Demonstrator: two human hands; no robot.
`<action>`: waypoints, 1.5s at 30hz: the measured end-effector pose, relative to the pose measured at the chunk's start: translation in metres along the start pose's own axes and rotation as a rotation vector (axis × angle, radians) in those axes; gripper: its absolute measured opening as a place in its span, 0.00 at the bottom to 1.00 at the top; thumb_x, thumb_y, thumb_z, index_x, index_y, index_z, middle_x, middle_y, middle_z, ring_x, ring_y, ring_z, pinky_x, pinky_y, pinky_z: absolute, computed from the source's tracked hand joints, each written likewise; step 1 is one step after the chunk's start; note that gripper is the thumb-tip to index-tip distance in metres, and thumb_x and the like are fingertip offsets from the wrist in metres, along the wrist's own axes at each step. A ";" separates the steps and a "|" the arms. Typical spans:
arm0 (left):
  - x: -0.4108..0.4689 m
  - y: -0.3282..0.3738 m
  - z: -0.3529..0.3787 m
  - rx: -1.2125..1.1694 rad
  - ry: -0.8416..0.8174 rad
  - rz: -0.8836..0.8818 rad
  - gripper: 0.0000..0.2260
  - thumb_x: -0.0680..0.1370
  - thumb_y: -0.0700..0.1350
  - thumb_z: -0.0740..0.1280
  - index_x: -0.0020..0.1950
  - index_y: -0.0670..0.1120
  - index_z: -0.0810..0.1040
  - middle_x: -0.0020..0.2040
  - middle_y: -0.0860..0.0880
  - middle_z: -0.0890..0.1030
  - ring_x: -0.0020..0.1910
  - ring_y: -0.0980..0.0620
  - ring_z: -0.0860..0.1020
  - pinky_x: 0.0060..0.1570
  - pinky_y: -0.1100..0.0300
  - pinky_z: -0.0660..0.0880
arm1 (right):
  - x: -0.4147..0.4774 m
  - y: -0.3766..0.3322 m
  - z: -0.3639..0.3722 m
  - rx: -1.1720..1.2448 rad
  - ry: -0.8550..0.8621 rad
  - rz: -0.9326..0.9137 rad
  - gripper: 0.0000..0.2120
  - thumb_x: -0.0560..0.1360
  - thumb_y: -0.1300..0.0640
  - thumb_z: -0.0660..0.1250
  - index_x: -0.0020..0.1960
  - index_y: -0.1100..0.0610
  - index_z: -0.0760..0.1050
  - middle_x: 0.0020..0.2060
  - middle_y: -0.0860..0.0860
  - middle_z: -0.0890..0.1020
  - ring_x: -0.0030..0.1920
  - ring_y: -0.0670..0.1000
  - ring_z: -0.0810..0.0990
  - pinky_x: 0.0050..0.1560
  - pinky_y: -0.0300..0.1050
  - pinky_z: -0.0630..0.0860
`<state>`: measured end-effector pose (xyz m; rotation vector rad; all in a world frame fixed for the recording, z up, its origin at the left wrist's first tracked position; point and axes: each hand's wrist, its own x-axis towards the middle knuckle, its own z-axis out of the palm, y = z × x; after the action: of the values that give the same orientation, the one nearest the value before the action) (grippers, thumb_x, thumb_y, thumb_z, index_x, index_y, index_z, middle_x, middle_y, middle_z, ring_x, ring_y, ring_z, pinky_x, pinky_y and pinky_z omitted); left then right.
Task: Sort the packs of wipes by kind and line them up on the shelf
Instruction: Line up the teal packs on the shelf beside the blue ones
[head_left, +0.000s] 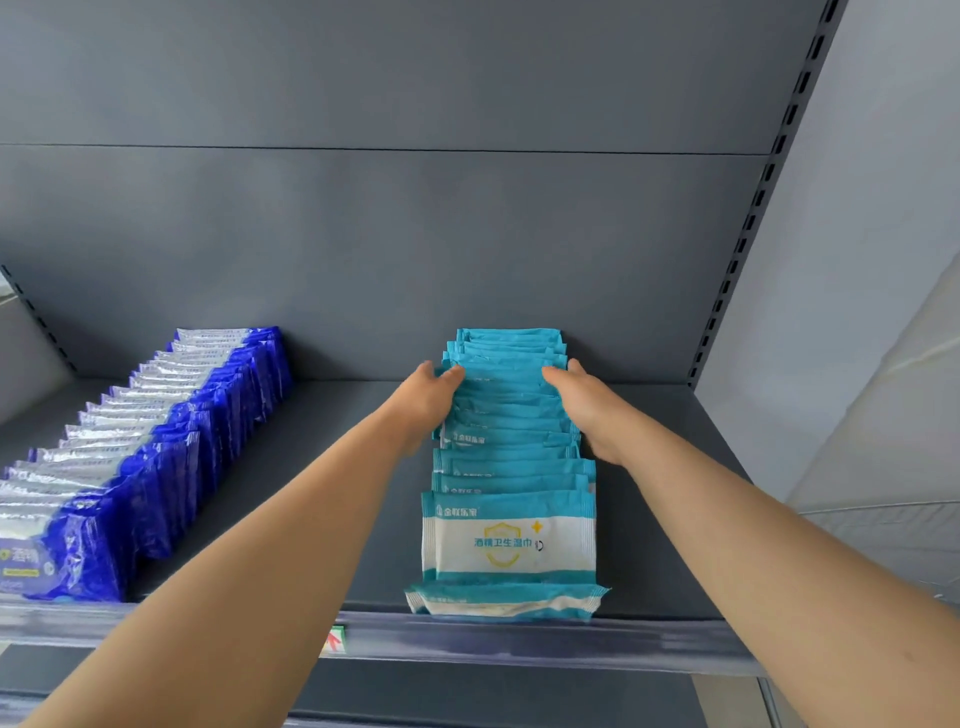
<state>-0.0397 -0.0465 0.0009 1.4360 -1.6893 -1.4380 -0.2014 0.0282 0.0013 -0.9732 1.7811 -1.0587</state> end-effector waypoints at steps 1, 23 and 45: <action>0.003 -0.001 0.002 -0.055 -0.035 0.002 0.19 0.81 0.52 0.59 0.67 0.41 0.71 0.57 0.47 0.81 0.56 0.45 0.81 0.60 0.47 0.75 | 0.004 0.000 0.002 0.006 -0.022 0.000 0.30 0.82 0.48 0.53 0.78 0.51 0.42 0.78 0.48 0.50 0.77 0.53 0.52 0.74 0.53 0.52; 0.021 0.009 -0.008 -0.052 -0.099 0.076 0.37 0.78 0.62 0.61 0.80 0.52 0.46 0.77 0.52 0.60 0.75 0.51 0.61 0.74 0.52 0.59 | 0.021 -0.004 -0.016 -0.031 -0.084 -0.079 0.46 0.76 0.46 0.66 0.77 0.50 0.35 0.78 0.48 0.48 0.76 0.50 0.52 0.73 0.50 0.53; -0.121 -0.075 -0.028 0.395 -0.182 0.280 0.41 0.67 0.56 0.77 0.73 0.48 0.61 0.63 0.53 0.76 0.56 0.53 0.79 0.52 0.59 0.78 | -0.142 0.051 0.009 -0.529 -0.044 -0.307 0.49 0.63 0.44 0.78 0.73 0.41 0.51 0.65 0.39 0.71 0.63 0.44 0.72 0.63 0.44 0.70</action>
<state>0.0531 0.0609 -0.0285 1.2164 -2.2856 -1.1529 -0.1527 0.1709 -0.0116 -1.6188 1.9588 -0.7398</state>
